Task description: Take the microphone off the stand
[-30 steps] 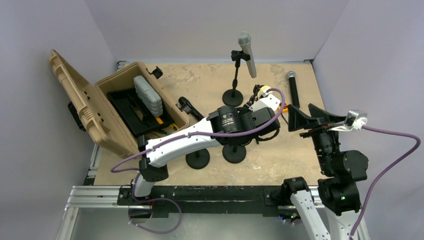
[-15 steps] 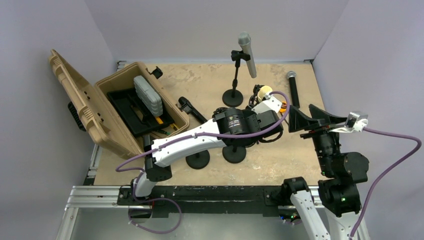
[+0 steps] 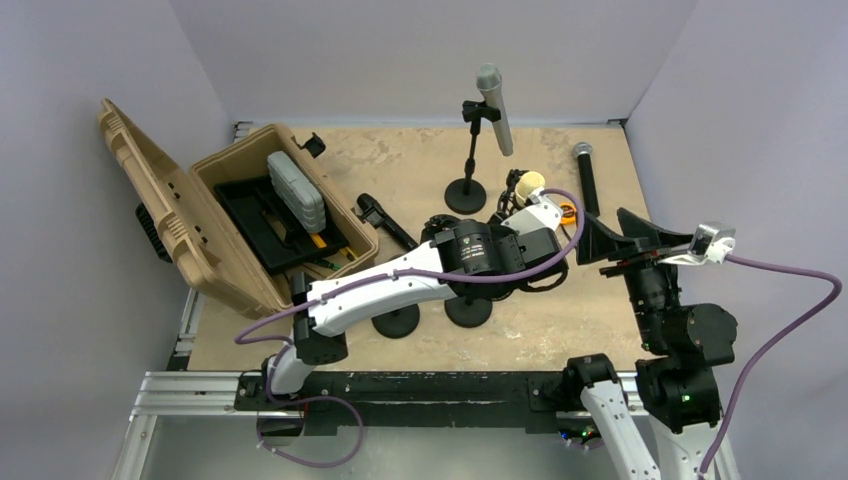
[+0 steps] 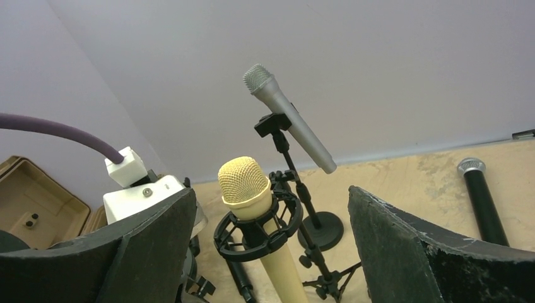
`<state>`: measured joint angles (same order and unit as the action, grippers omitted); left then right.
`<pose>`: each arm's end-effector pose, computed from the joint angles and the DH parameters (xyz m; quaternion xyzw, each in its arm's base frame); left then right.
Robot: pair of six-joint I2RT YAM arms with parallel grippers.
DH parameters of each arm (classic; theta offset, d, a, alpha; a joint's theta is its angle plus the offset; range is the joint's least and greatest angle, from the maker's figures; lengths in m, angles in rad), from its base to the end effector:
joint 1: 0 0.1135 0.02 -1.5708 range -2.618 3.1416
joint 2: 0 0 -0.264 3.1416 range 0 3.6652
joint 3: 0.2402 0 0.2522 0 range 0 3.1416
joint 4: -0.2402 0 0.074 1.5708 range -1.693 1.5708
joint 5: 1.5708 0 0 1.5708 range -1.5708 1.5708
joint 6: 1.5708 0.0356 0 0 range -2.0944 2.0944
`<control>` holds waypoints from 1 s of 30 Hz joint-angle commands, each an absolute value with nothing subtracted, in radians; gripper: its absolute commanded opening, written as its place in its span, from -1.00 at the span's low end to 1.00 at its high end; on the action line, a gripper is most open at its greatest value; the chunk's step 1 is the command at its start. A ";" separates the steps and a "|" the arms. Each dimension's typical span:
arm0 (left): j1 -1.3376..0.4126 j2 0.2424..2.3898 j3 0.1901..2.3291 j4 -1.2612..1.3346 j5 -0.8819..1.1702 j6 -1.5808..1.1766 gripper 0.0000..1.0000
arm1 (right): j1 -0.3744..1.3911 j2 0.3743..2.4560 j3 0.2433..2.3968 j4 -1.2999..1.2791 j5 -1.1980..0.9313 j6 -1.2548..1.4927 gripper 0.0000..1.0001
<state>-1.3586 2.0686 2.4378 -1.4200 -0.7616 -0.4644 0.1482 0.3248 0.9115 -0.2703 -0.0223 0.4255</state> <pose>0.1088 -0.3882 0.4032 0.3017 0.8503 0.0314 0.4301 0.0441 0.0074 0.4174 0.0722 0.5825 0.2353 0.7747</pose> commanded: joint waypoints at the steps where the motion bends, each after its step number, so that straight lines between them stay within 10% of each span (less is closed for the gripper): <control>1: -1.376 2.089 2.479 -1.465 -0.806 -0.499 -0.34 | 0.145 0.325 0.907 -0.233 -0.049 0.422 0.77; 30: -1.381 2.010 2.072 -1.285 -0.588 -0.652 -0.56 | 0.145 0.320 0.905 -0.229 -0.055 0.420 0.79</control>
<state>-1.3785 1.9785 2.1307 -1.2621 -0.7662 -0.5888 0.1482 0.3138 0.9081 -0.2687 -0.0444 0.4255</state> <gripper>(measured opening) 0.230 0.893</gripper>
